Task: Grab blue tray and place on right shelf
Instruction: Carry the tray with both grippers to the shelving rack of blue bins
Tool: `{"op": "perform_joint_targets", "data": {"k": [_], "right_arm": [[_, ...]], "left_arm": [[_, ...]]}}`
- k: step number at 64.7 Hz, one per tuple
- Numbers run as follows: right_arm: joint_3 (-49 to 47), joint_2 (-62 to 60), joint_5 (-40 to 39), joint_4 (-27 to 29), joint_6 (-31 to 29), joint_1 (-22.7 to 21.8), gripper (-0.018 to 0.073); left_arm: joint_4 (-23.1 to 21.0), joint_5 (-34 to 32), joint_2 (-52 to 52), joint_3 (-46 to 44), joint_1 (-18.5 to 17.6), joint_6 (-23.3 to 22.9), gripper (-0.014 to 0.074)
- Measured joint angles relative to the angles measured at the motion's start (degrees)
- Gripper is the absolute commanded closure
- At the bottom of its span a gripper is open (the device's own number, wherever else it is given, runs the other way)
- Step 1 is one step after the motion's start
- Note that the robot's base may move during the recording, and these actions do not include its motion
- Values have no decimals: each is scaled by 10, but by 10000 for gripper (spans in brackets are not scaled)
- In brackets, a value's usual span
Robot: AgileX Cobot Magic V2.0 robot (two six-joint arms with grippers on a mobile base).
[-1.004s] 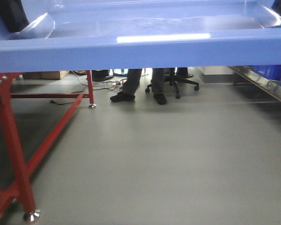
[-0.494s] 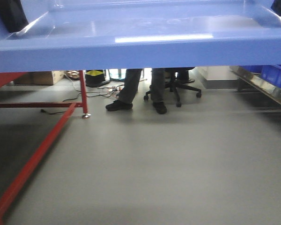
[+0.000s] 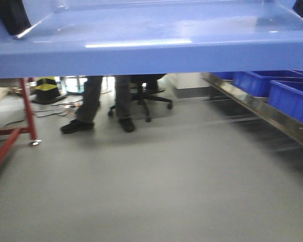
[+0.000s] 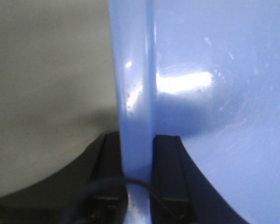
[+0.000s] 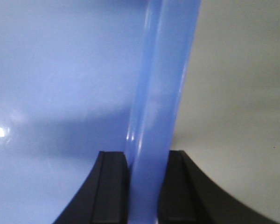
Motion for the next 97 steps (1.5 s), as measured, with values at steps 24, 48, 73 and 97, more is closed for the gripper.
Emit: {"op": "perform_joint_targets", "data": {"k": [24, 48, 73, 97], "right_arm": [[0, 0, 0, 0, 0, 0, 505], [0, 0, 0, 0, 0, 0, 505], [0, 0, 0, 0, 0, 0, 505], [0, 0, 0, 0, 0, 0, 505]], "left_arm": [[0, 0, 0, 0, 0, 0, 645], [0, 0, 0, 0, 0, 0, 645], [0, 0, 0, 0, 0, 0, 645], [0, 0, 0, 0, 0, 0, 645]]}}
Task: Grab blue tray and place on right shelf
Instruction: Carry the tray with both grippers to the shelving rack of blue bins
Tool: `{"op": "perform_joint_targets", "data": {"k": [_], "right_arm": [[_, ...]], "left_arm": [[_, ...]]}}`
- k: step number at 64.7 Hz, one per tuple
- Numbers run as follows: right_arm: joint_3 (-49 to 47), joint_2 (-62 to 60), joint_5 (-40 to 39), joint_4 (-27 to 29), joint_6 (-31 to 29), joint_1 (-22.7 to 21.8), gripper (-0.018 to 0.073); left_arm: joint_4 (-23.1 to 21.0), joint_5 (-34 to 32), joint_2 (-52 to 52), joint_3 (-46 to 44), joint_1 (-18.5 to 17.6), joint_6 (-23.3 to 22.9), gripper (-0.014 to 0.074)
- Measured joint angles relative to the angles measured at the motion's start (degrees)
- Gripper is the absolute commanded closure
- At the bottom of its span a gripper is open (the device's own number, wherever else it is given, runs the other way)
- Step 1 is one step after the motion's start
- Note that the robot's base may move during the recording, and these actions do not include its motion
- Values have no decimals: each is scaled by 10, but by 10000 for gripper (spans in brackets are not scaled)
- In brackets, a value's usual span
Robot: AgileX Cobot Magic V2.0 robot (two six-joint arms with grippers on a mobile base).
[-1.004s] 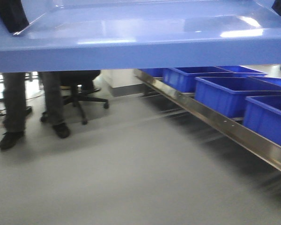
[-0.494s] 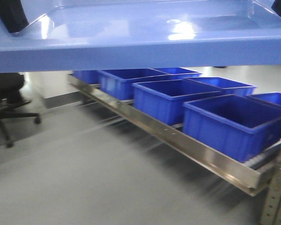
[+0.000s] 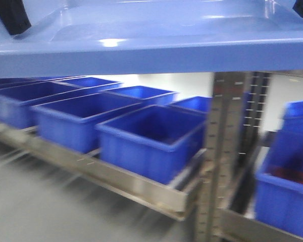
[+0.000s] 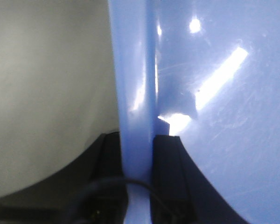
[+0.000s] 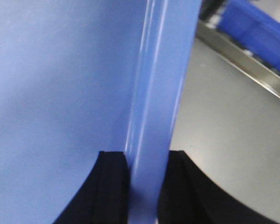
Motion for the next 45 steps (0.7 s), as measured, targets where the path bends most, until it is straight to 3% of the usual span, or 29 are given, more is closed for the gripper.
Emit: {"op": "perform_joint_targets", "data": {"k": [45], "right_arm": [[0, 0, 0, -1, 0, 0, 505]], "left_arm": [[-1, -1, 0, 0, 0, 0, 645]]}}
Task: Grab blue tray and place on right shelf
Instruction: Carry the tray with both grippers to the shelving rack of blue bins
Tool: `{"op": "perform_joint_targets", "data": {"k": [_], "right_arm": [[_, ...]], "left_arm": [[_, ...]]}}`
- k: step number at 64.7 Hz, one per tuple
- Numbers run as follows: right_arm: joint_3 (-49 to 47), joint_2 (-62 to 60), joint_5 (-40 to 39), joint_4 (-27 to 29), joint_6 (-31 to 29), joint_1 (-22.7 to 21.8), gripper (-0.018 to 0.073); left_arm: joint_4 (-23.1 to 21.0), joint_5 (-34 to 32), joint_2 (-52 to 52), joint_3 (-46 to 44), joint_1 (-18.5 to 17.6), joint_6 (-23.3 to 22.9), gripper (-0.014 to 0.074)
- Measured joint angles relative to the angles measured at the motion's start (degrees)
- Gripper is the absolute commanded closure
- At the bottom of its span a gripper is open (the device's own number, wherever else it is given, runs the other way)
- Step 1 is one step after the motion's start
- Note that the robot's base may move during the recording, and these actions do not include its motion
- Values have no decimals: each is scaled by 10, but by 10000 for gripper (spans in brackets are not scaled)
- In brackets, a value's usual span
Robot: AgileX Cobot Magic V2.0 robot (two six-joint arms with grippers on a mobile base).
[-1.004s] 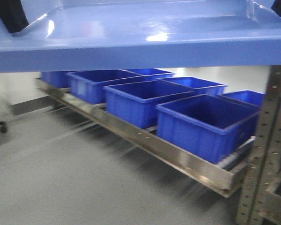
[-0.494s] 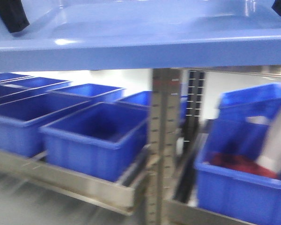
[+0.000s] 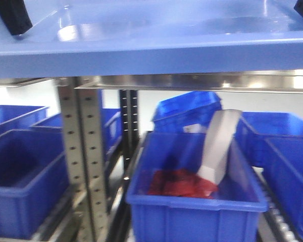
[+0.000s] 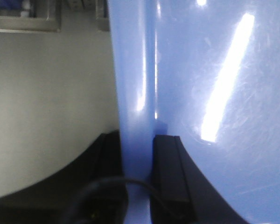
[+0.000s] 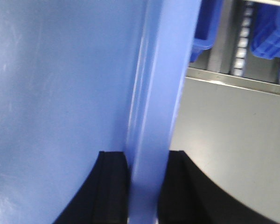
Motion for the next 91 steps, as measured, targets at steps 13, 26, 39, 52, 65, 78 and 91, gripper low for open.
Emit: {"op": "perform_joint_targets", "data": {"k": [13, 26, 39, 52, 65, 78, 91], "right_arm": [[0, 0, 0, 0, 0, 0, 505], [0, 0, 0, 0, 0, 0, 505], [0, 0, 0, 0, 0, 0, 505], [0, 0, 0, 0, 0, 0, 505], [0, 0, 0, 0, 0, 0, 505], [0, 0, 0, 0, 0, 0, 505], [0, 0, 0, 0, 0, 0, 505]], "left_arm": [[0, 0, 0, 0, 0, 0, 645], [0, 0, 0, 0, 0, 0, 645], [0, 0, 0, 0, 0, 0, 645], [0, 0, 0, 0, 0, 0, 645], [0, 0, 0, 0, 0, 0, 645], [0, 0, 0, 0, 0, 0, 645], [0, 0, 0, 0, 0, 0, 645]]}}
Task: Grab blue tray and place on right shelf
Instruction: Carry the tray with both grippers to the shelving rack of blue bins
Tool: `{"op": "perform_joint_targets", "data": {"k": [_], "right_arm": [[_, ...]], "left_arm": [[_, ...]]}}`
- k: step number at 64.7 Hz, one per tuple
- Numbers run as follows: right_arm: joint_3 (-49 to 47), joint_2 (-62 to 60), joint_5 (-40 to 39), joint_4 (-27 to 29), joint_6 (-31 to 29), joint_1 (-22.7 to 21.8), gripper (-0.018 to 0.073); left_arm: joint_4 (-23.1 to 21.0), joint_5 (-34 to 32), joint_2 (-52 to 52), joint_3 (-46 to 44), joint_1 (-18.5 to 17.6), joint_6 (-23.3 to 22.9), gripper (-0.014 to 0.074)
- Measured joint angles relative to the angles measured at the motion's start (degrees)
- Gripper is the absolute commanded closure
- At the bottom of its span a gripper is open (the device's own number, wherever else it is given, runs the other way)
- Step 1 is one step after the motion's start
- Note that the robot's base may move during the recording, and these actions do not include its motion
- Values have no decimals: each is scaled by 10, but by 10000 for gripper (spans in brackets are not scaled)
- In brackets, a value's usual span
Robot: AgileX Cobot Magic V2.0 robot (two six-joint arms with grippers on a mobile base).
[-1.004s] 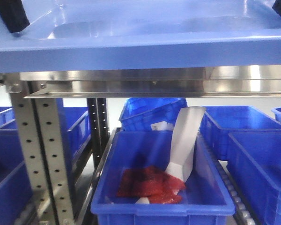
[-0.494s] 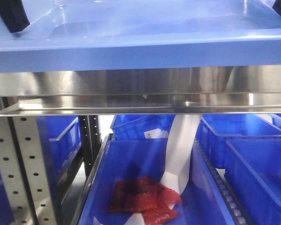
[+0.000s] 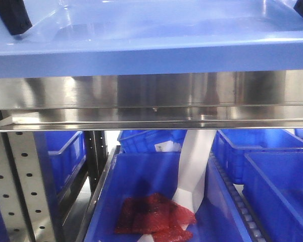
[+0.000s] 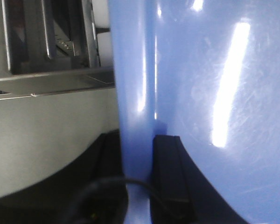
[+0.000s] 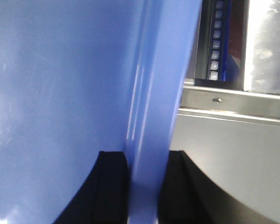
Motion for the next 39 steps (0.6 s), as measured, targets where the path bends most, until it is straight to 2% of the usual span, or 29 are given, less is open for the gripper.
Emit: {"op": "perform_joint_targets", "data": {"k": [39], "right_arm": [[0, 0, 0, 0, 0, 0, 505]], "left_arm": [[0, 0, 0, 0, 0, 0, 645]]}}
